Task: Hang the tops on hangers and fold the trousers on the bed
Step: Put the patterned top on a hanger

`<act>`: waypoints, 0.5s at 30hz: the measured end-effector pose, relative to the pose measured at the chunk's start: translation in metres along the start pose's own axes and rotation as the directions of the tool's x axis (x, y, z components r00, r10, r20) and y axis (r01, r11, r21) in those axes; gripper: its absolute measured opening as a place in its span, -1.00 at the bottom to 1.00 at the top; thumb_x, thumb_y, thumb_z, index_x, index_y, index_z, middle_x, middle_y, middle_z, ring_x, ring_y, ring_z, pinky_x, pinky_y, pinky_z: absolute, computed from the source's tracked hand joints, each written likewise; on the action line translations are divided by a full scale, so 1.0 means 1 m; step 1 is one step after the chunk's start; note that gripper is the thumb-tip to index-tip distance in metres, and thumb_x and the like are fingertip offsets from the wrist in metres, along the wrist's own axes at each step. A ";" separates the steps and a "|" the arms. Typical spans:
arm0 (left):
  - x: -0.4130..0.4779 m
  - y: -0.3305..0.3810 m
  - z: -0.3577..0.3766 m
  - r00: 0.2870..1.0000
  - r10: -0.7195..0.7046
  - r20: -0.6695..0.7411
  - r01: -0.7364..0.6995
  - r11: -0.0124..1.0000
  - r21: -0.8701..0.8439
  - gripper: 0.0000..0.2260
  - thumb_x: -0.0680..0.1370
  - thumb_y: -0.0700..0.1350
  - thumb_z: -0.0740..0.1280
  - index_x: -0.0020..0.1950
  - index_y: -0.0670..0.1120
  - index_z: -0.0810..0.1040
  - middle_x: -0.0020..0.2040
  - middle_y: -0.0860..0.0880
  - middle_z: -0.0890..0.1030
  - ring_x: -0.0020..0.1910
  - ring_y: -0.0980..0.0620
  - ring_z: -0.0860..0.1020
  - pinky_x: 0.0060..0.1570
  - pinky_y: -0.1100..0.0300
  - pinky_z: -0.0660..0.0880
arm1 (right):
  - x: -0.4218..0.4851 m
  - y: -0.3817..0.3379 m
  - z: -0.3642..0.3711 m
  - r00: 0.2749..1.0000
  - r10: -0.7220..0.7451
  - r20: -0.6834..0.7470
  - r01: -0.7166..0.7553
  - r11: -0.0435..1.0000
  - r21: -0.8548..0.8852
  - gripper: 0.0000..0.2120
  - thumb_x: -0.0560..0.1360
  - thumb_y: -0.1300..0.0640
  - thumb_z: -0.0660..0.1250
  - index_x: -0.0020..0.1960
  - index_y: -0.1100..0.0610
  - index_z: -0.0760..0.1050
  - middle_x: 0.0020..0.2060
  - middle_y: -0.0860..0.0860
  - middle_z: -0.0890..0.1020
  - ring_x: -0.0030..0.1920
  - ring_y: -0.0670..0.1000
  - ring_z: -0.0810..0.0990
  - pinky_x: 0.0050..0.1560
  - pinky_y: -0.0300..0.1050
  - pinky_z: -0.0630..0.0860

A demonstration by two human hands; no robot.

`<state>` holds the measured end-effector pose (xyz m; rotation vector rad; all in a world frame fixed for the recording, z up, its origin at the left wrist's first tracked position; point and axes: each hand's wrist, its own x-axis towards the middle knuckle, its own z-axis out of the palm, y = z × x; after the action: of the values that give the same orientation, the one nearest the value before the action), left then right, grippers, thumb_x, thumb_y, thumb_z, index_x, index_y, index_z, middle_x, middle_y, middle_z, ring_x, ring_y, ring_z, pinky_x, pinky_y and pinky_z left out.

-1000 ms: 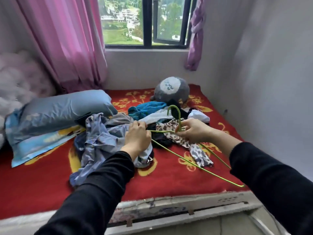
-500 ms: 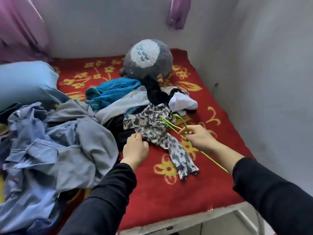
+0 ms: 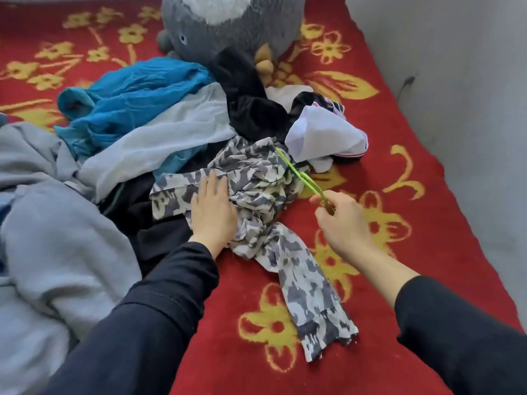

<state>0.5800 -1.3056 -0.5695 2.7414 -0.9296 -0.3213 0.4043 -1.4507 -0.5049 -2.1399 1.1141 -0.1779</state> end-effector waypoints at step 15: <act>-0.078 0.003 -0.004 0.660 0.552 0.511 -0.209 0.787 -0.580 -0.59 0.52 -0.11 0.21 0.29 0.28 0.48 -0.28 0.25 0.59 -0.29 0.16 0.60 -0.19 0.18 0.57 | 0.026 0.009 0.055 0.977 0.178 0.117 -0.180 0.984 0.006 -0.57 0.36 -0.37 0.34 -0.05 -0.02 0.50 -0.14 -0.06 0.56 -0.13 0.00 0.53 -0.21 -0.07 0.42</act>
<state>0.5189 -1.2588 -0.5547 1.8755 -1.3521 -1.3052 0.4375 -1.4446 -0.5564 -1.9958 1.2251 0.0199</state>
